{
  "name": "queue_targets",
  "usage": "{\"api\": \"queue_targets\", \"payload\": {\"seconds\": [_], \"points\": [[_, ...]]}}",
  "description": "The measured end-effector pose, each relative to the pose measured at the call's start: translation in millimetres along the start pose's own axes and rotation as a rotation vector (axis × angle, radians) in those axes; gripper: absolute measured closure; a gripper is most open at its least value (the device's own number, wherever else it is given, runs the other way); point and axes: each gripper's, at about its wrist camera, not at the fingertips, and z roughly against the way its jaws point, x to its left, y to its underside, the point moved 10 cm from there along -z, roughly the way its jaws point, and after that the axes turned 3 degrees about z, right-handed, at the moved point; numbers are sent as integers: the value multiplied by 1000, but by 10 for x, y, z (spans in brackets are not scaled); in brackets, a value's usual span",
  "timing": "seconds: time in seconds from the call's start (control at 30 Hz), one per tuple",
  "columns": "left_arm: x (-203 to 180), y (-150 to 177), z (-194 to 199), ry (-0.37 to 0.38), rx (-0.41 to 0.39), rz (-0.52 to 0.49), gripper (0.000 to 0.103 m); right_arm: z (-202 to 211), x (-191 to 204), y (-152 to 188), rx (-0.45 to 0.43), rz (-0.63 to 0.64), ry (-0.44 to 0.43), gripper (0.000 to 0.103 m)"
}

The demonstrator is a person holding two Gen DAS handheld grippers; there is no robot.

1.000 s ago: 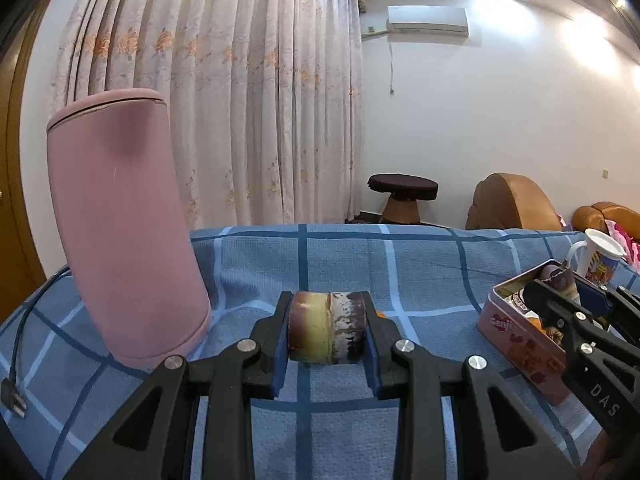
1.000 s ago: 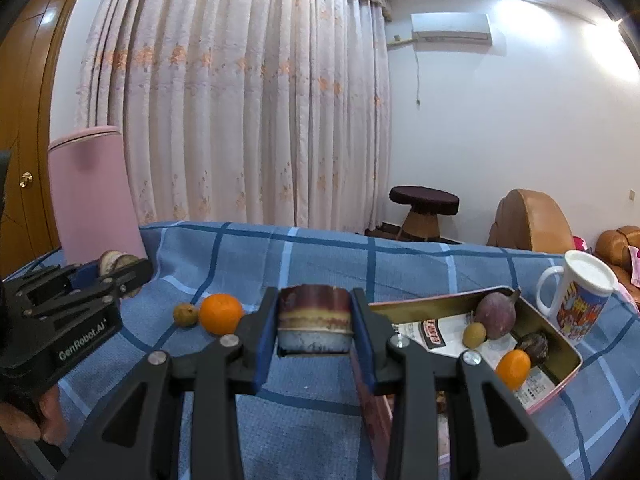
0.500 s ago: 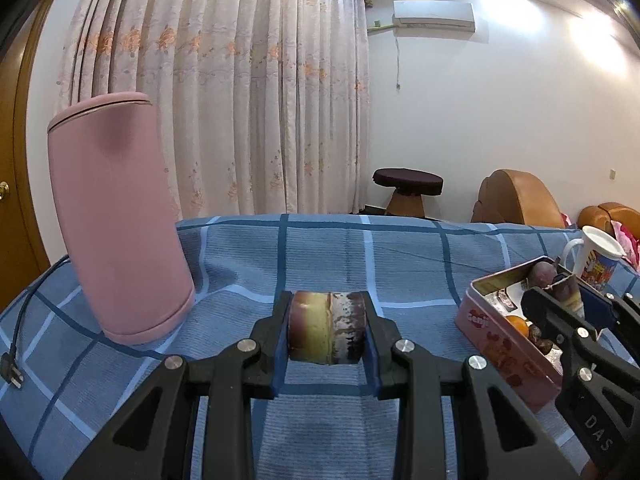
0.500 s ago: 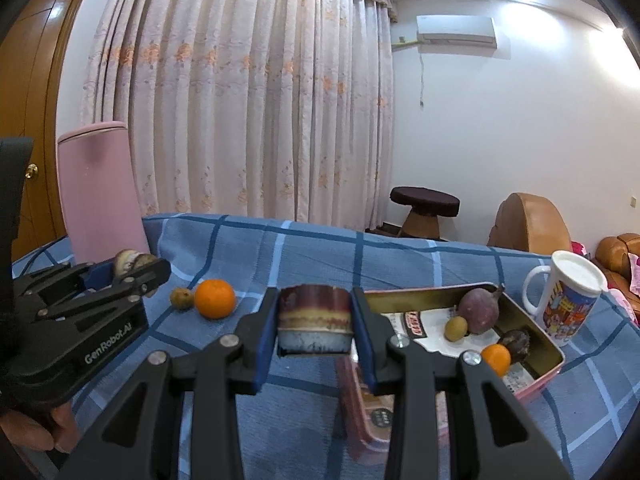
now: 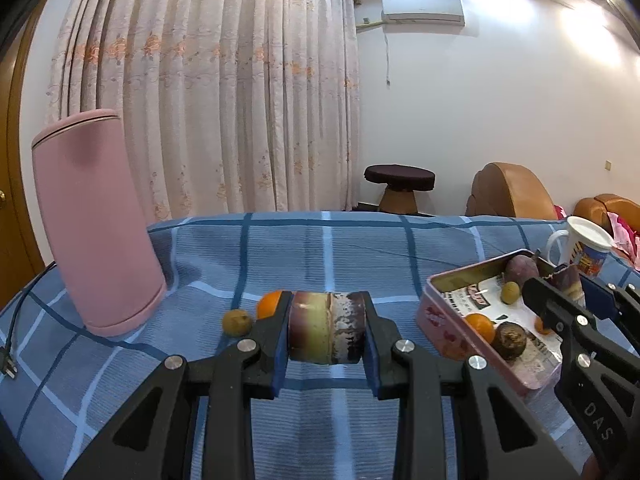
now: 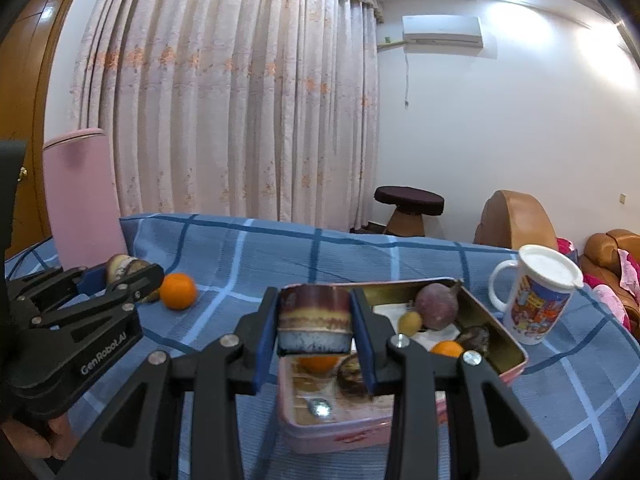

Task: Organize fruits
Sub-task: 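Carry both cake rolls over the pink tin with both tools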

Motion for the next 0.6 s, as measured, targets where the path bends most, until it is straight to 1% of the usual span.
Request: {"api": "queue_targets", "payload": {"seconds": [0.47,0.6], "points": [[-484,7,-36,32,8,-33,71,-10,-495,16,2,-9,65,65],[-637,16,-63,53,17,-42,71,-36,-652,32,7,-14,87,65]]}}
